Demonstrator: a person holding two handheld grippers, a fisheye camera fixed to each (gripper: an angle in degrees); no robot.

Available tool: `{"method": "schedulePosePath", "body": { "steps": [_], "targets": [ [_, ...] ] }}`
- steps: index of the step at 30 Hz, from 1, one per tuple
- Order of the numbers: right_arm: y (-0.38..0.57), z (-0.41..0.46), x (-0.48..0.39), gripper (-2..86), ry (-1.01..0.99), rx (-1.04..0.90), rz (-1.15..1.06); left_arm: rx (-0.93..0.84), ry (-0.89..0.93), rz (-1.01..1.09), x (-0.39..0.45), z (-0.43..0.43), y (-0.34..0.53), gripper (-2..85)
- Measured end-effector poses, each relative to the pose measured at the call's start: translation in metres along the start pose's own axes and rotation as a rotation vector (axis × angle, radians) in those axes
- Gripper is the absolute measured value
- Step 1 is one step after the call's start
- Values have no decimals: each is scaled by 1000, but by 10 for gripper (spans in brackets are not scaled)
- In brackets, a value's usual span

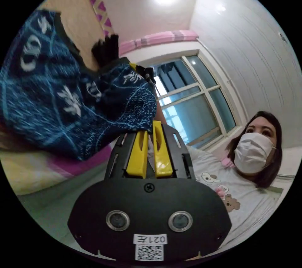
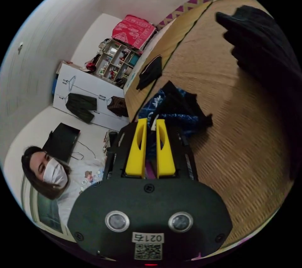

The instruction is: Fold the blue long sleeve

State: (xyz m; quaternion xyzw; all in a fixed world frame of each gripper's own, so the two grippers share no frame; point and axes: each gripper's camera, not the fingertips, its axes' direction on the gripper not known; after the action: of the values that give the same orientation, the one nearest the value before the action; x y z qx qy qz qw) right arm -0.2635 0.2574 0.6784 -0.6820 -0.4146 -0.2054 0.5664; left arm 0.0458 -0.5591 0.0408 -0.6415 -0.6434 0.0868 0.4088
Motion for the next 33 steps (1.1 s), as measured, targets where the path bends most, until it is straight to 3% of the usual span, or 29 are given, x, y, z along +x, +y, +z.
{"method": "schedulePosePath", "body": {
  "steps": [5, 11, 15, 19, 22, 24, 28, 30, 33],
  "targets": [
    [-96, 96, -15, 75, 30, -30, -6, 282, -229, -50, -1, -97, -36, -4],
    [-140, 190, -15, 110, 339, -86, -39, 571, -372, -248, -48, -161, -20, 22],
    [-103, 200, -49, 72, 342, -166, -276, 524, -551, -135, -30, -160, -11, 38],
    [-50, 230, -79, 59, 274, -313, -484, 351, -829, 74, -9, -117, -41, 78],
    [-14, 275, -78, 71, 376, -420, -532, 266, -952, 63, -25, -93, -64, 73],
    [0, 285, -67, 73, 450, -377, -536, 215, -984, -3, -43, -86, -70, 59],
    [2, 228, -57, 69, 355, -189, -431, 261, -989, -23, -36, -89, -63, 50],
    [0, 172, -32, 92, 411, 15, -269, 318, -953, 21, -24, -93, -53, 62],
    [-11, 126, 29, 131, 419, 110, 7, 301, -815, -53, -31, -96, -49, 125]
  ]
}}
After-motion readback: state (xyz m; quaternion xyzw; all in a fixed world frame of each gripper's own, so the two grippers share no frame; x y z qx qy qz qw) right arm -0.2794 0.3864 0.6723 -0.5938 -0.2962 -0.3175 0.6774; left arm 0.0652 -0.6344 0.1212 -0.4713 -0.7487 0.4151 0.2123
